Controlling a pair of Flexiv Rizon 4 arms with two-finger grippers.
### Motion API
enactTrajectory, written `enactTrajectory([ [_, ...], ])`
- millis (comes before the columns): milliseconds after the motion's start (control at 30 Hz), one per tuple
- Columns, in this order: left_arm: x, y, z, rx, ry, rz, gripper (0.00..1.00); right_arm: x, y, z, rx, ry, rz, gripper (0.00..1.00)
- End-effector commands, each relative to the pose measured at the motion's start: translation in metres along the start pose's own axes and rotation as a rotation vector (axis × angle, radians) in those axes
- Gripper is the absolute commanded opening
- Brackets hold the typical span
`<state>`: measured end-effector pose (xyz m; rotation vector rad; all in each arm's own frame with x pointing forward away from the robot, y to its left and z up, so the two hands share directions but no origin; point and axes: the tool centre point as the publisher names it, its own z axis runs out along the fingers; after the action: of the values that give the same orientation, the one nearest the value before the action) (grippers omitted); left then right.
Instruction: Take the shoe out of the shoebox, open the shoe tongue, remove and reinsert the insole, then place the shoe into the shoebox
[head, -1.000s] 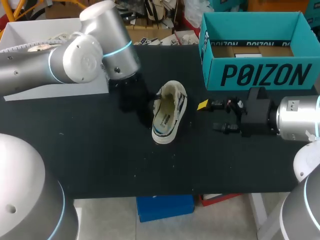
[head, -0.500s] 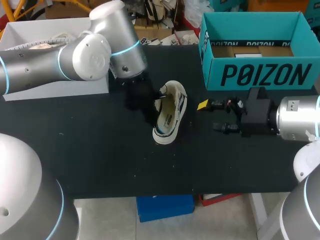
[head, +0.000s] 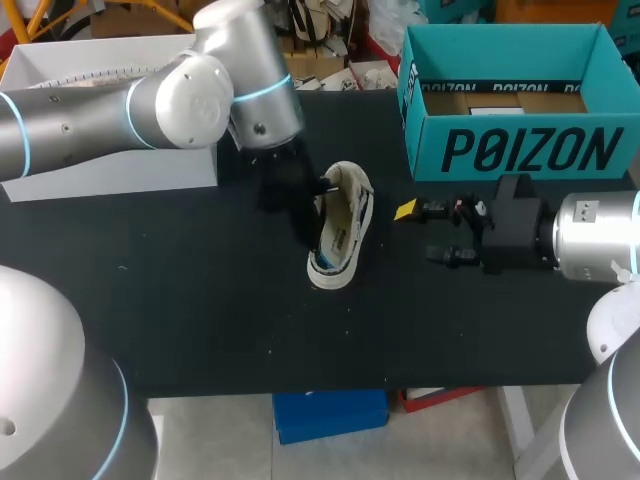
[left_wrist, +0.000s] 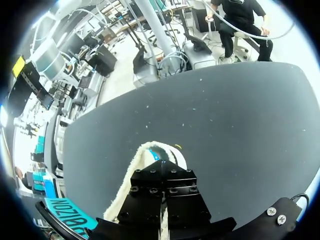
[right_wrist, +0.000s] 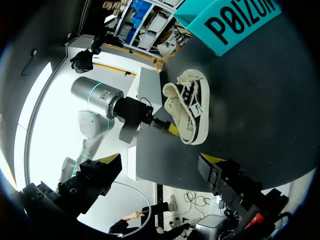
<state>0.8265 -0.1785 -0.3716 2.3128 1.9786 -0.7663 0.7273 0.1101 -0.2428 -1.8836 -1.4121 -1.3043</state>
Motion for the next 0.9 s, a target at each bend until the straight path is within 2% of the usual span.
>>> enactTrajectory([
  [33,0.001,-0.014,-0.021,-0.006,0.015,0.003,0.00,0.000,0.000,0.000,0.001,-0.001,0.001,1.00],
  [167,-0.004,-0.013,-0.026,-0.020,0.024,0.016,0.00,0.000,0.000,0.000,0.001,-0.001,0.001,1.00],
  [533,-0.011,0.001,-0.012,-0.088,0.115,0.056,0.00,0.000,0.000,0.000,0.001,-0.001,0.001,1.00],
  [767,-0.010,0.006,0.002,-0.100,0.156,0.070,0.00,0.000,0.000,0.000,0.001,-0.001,0.001,1.00],
  [900,-0.009,0.007,0.017,-0.078,0.174,0.069,0.00,0.000,0.000,0.000,0.001,-0.001,0.001,1.00],
])
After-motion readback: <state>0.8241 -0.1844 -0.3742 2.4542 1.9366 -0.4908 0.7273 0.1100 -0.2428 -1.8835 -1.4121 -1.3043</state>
